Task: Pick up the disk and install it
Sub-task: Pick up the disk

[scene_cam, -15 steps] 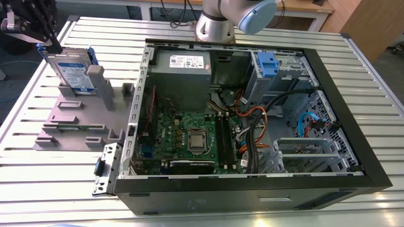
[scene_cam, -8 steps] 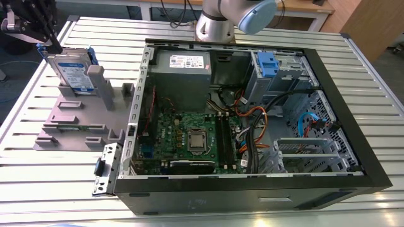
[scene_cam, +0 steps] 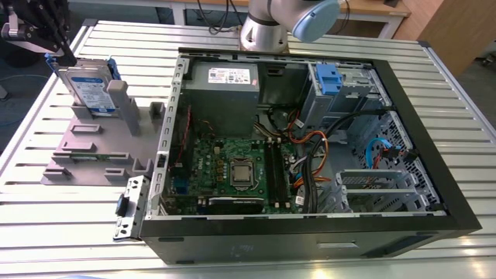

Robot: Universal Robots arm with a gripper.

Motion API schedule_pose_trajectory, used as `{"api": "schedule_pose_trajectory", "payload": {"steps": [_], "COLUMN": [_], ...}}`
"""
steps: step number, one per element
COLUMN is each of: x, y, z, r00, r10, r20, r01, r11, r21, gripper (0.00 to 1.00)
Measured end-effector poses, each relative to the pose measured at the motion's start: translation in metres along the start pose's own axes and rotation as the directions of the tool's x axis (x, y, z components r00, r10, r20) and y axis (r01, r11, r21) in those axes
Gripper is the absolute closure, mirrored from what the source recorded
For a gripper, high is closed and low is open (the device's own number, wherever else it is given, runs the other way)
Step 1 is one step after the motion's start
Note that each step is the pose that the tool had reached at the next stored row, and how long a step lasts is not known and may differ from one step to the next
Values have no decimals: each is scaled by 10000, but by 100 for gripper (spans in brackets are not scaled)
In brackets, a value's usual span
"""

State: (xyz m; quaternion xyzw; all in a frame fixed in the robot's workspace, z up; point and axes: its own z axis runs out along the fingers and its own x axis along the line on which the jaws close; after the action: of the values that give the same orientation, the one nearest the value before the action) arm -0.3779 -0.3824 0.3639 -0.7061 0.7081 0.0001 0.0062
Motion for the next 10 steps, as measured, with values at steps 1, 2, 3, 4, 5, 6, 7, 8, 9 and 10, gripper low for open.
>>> {"api": "schedule_pose_trajectory", "payload": {"steps": [1, 2, 3, 4, 5, 6, 7, 8, 9, 10], "x": [0, 0, 0, 0, 0, 0, 0, 0, 0, 0], "y": [0, 0, 0, 0, 0, 0, 0, 0, 0, 0], "z": [0, 0, 0, 0, 0, 0, 0, 0, 0, 0], "r00": [10000, 10000, 10000, 10000, 10000, 10000, 10000, 10000, 10000, 10000], "r10": [-5, -11, -17, -22, -27, -32, -38, -43, -49, -54], "r20": [-2, -3, -5, -6, -7, -9, -11, -12, -14, -15], "r01": [5, 11, 17, 22, 27, 32, 38, 43, 49, 54], "r11": [10000, 10000, 10000, 10000, 10000, 10000, 10000, 10000, 10000, 10000], "r21": [-1, -1, -1, 0, 0, 0, -1, -1, 0, -1], "gripper": [89, 89, 89, 89, 89, 89, 89, 89, 89, 89]}}
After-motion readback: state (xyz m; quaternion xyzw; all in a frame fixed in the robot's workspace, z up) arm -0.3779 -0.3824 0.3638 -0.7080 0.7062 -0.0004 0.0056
